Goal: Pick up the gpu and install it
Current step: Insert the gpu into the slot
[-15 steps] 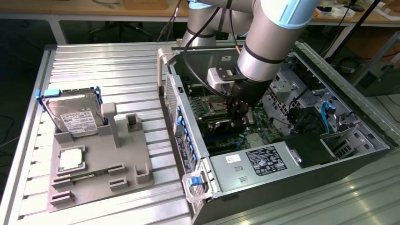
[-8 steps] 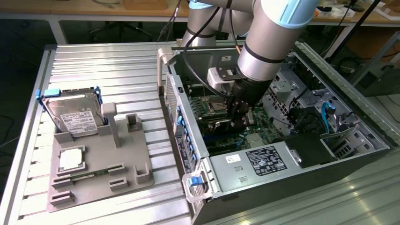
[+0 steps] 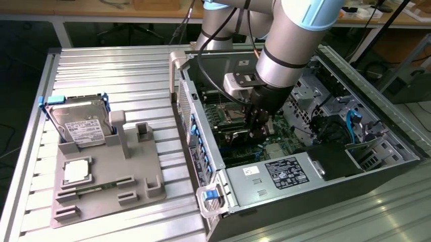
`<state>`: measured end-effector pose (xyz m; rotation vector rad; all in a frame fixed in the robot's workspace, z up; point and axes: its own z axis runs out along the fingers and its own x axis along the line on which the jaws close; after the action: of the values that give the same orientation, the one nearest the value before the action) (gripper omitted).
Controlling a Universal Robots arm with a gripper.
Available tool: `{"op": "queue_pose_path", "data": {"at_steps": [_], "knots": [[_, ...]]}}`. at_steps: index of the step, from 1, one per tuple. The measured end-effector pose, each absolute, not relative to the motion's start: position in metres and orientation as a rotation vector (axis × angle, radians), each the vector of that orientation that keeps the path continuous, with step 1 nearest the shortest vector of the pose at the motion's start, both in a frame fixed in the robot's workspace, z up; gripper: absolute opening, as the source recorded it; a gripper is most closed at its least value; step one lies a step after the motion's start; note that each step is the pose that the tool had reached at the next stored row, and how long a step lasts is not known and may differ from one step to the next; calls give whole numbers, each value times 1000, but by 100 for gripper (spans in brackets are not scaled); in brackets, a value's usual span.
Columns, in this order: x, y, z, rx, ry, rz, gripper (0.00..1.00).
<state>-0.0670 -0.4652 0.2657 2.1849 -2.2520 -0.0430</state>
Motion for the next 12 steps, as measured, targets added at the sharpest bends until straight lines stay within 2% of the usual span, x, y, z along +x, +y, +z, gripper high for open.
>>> {"op": "queue_pose_path", "data": {"at_steps": [12], "knots": [[-67,-460,266,2185,-2252,-43,27]]}}
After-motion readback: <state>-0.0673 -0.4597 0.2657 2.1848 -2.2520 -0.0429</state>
